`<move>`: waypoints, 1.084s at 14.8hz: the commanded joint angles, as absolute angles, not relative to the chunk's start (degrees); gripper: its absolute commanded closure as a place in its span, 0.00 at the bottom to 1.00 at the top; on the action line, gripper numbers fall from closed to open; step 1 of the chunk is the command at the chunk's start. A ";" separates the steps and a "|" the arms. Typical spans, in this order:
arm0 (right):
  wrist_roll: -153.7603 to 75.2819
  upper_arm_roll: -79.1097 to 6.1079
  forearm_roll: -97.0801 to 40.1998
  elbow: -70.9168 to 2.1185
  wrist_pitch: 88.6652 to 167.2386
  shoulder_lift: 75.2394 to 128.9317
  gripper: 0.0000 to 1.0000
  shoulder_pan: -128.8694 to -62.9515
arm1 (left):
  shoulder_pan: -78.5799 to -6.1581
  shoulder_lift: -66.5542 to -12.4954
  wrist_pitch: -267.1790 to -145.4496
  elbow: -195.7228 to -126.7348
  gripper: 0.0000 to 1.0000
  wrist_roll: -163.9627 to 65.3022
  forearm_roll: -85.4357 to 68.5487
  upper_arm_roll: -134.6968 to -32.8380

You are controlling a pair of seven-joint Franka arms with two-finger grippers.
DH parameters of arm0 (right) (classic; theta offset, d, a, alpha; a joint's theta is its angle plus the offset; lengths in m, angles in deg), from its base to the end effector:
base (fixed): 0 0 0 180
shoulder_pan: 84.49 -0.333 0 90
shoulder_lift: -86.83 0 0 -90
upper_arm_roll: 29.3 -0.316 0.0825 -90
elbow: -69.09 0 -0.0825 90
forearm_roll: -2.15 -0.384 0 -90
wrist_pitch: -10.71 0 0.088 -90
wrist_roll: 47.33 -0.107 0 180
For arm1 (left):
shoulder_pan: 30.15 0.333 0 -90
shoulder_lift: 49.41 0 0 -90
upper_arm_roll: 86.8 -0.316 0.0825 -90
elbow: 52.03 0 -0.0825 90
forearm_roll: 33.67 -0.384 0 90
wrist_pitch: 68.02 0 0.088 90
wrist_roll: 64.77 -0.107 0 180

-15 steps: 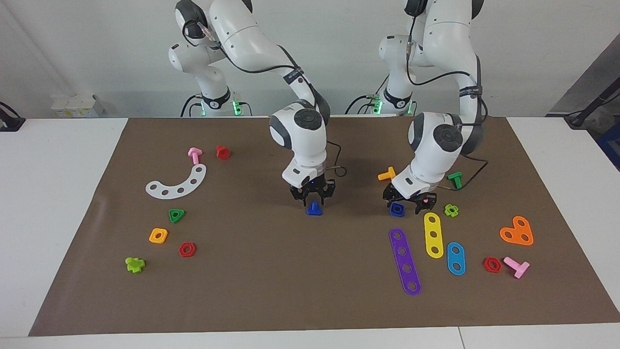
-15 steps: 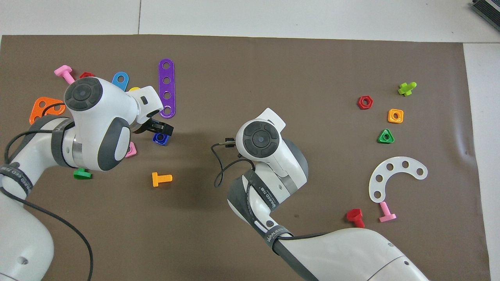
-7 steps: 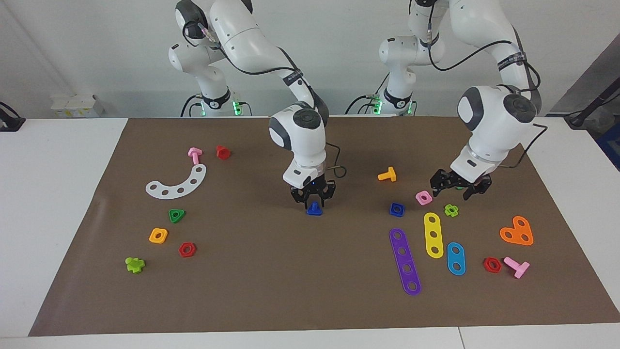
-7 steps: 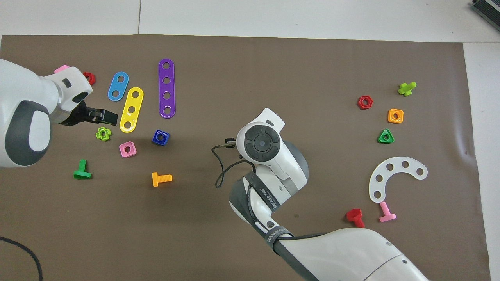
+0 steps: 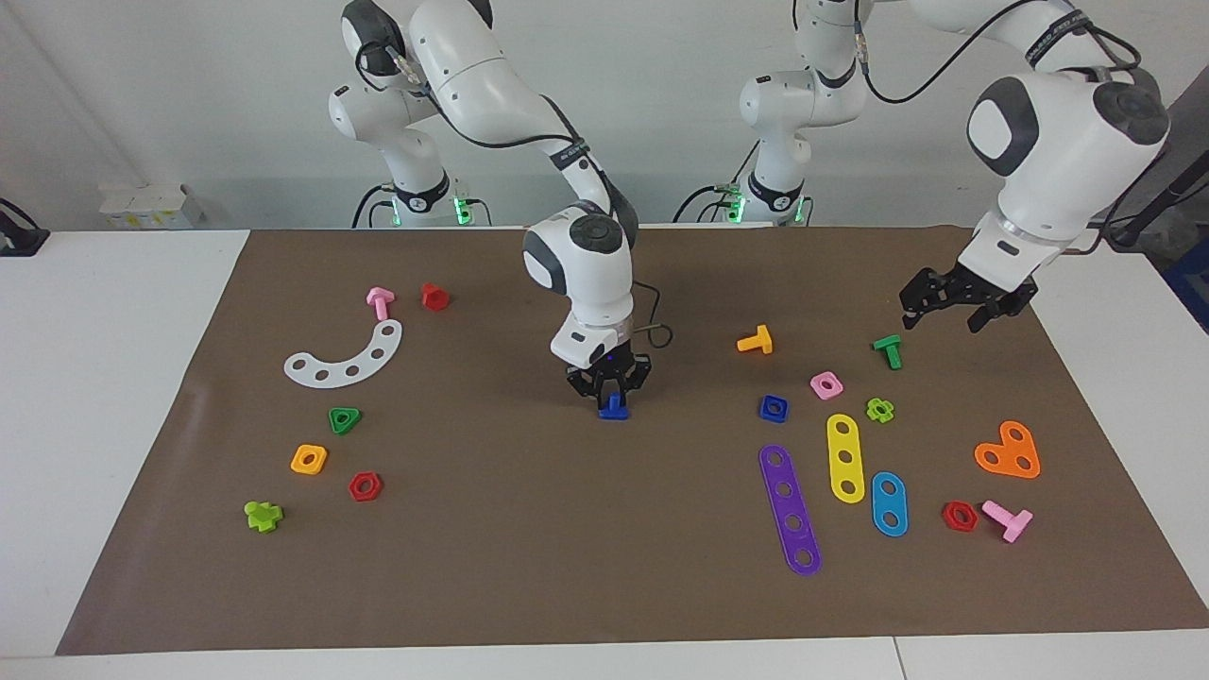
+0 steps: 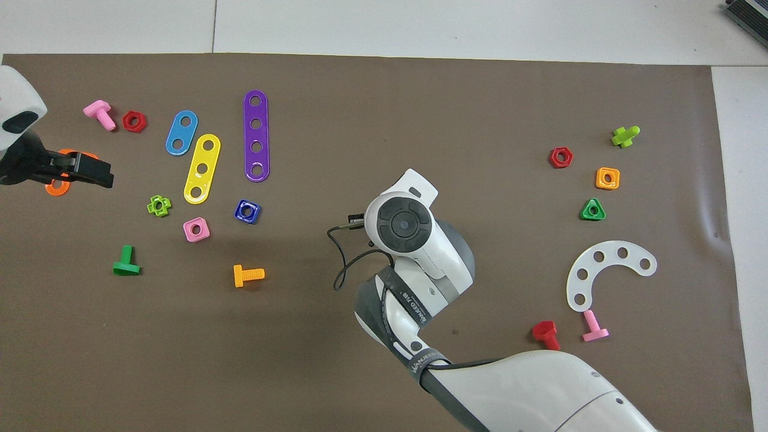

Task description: Unscrew and place screws in storage area

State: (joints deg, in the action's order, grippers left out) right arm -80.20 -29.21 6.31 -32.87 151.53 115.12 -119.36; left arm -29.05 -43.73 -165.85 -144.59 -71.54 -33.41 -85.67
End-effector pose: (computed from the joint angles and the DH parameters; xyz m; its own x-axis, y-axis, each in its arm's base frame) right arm 0.5543 0.3851 0.2980 0.9799 0.0793 0.1832 0.0902 -0.9946 -0.0516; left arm 0.5925 -0.0002 0.5583 0.9930 -0.1177 -0.0063 -0.1177 -0.9930 0.0072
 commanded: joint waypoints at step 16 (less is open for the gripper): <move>-79.32 -29.30 8.39 -32.86 153.18 114.61 0.65 -118.85 | -30.86 -45.72 -161.97 -142.82 0.00 -64.86 -35.08 -84.60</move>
State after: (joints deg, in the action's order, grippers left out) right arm -80.19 -29.04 7.39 -31.86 151.67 115.07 -119.33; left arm -31.01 -44.16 -160.72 -140.93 -64.97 -35.18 -84.37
